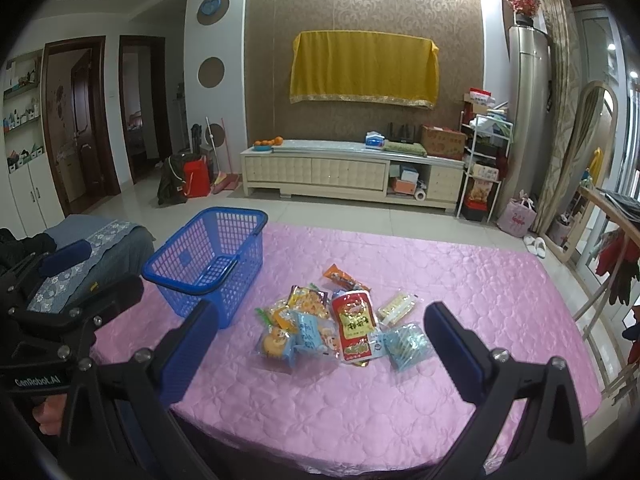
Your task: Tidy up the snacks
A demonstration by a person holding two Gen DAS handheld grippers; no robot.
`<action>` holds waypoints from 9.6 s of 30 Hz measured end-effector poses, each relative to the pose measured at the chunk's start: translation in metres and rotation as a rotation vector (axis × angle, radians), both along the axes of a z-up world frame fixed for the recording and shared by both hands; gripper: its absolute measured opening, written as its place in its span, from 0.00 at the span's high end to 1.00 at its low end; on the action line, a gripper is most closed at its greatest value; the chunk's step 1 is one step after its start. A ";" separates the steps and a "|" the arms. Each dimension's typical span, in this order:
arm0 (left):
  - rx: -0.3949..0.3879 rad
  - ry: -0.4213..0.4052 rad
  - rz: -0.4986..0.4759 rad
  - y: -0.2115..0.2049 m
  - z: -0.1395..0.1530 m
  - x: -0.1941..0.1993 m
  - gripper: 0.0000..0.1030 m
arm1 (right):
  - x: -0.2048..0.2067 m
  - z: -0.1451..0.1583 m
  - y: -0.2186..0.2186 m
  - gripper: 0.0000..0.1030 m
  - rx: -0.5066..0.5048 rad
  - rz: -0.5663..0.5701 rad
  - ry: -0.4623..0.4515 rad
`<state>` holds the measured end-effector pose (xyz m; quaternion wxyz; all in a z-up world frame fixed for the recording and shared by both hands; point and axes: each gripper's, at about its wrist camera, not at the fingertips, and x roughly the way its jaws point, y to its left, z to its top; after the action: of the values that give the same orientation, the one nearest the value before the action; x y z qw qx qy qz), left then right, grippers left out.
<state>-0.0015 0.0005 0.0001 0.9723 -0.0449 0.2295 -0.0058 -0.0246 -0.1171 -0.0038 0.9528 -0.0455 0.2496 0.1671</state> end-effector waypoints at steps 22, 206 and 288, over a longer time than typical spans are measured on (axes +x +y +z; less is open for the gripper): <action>-0.004 0.006 -0.030 -0.007 0.002 0.013 0.00 | 0.009 -0.003 -0.007 0.00 -0.015 -0.009 0.004; 0.011 0.363 0.040 0.204 -0.053 0.266 0.93 | 0.276 -0.073 0.225 0.41 -0.133 0.293 0.478; 0.046 0.367 -0.159 -0.014 -0.096 0.087 0.23 | 0.085 -0.085 -0.028 0.00 -0.078 -0.001 0.211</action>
<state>0.0856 -0.0134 -0.0955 0.9113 -0.0046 0.4059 -0.0689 0.0600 -0.1455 -0.0892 0.9188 -0.0644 0.3546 0.1608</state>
